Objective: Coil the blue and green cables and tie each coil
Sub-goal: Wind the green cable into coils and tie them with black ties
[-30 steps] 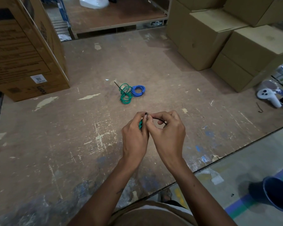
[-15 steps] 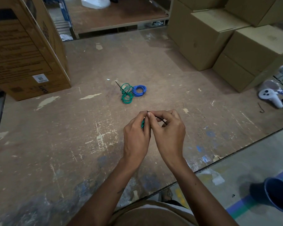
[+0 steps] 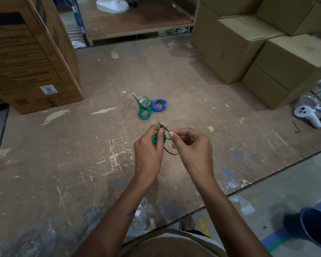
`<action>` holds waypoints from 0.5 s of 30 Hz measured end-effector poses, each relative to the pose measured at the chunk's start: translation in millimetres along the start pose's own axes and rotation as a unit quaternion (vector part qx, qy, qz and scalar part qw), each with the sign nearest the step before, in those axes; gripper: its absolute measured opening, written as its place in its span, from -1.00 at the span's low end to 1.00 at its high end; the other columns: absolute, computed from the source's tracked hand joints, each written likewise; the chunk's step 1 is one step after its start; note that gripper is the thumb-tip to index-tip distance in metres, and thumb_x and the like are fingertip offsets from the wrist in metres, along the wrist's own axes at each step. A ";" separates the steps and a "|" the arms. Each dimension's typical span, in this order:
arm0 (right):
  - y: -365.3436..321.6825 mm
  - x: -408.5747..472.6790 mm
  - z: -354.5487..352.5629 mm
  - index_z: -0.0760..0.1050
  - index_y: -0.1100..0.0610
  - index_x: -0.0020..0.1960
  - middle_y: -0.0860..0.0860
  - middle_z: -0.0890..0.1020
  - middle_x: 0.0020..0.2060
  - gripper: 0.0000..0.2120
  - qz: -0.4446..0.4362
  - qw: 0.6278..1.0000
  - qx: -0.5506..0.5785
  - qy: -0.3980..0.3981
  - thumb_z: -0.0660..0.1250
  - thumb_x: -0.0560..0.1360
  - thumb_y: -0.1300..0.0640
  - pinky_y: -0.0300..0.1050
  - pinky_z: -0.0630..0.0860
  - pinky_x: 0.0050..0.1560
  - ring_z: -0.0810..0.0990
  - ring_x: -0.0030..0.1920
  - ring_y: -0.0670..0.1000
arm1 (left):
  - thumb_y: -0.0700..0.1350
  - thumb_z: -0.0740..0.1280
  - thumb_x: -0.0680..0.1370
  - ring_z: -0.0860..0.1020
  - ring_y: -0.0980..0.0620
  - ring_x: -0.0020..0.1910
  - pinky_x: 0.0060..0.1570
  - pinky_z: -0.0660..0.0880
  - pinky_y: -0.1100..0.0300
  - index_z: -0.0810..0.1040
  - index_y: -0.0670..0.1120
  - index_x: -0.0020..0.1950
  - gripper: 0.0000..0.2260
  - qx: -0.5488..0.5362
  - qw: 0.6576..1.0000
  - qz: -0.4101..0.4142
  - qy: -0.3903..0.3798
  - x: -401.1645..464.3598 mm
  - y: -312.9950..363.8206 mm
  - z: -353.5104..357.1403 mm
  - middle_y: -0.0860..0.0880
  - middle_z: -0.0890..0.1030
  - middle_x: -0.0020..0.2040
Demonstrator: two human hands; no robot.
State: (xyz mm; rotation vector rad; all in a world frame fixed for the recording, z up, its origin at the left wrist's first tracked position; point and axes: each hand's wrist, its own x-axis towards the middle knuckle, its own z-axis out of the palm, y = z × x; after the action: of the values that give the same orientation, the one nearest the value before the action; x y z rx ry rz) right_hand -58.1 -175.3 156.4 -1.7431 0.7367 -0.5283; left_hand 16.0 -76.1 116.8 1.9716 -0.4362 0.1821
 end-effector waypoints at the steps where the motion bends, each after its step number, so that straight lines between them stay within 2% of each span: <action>1: -1.1 0.5 0.0 0.75 -0.06 -0.05 -0.19 0.77 -0.21 -0.94 0.001 1.000 0.002 -0.001 0.55 0.53 -0.03 0.06 0.70 -0.01 0.76 -0.16 -0.14 | -0.09 0.31 0.71 0.58 0.09 -0.28 -0.27 0.44 0.23 0.65 -0.02 0.08 -0.88 0.003 1.000 0.010 -0.007 -1.3 0.7 0.7 0.09 0.68 -0.19; 3: -3.5 1.4 0.4 0.75 -0.06 -0.07 -0.18 0.77 -0.23 -0.93 0.000 1.000 0.009 0.000 0.56 0.52 -0.04 0.06 0.70 -0.01 0.76 -0.17 -0.15 | -0.11 0.31 0.70 0.55 0.09 -0.29 -0.28 0.38 0.30 0.65 -0.03 0.10 -0.89 0.011 0.999 0.026 -0.015 -4.4 2.8 2.1 0.07 0.67 -0.21; 7: -5.4 4.2 -1.3 0.74 -0.07 -0.09 -0.19 0.76 -0.26 -0.94 -0.005 1.000 0.001 0.009 0.57 0.51 -0.03 0.02 0.69 -0.02 0.75 -0.20 -0.17 | -0.09 0.31 0.71 0.53 0.07 -0.31 -0.28 0.38 0.23 0.64 -0.06 0.11 -0.88 0.022 0.999 0.039 -0.016 -4.5 2.0 3.2 0.02 0.65 -0.23; 10: -5.6 5.3 -2.1 0.75 -0.06 -0.08 -0.18 0.76 -0.28 -0.93 -0.021 0.999 -0.035 -0.008 0.56 0.51 -0.04 -0.08 0.67 -0.09 0.73 -0.23 -0.22 | -0.10 0.31 0.70 0.58 0.05 -0.27 -0.25 0.43 0.21 0.64 -0.05 0.12 -0.88 0.019 0.999 0.047 -0.018 -4.2 2.6 2.4 0.02 0.68 -0.19; 15: -8.5 3.0 -3.0 0.74 -0.02 -0.09 -0.17 0.73 -0.31 -0.95 -0.060 0.995 -0.077 0.027 0.54 0.53 0.02 -0.32 0.58 -0.20 0.70 -0.27 -0.25 | -0.08 0.29 0.72 0.58 0.02 -0.28 -0.25 0.49 0.11 0.63 -0.06 0.10 -0.86 0.015 0.997 0.066 -0.035 -6.2 3.0 1.6 0.01 0.66 -0.22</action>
State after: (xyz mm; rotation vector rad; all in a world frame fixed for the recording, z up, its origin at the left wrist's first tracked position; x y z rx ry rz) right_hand -56.2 -177.9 165.3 -1.9319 0.7298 -0.6160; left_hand 9.0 -77.3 116.6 1.9845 -0.6130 0.2060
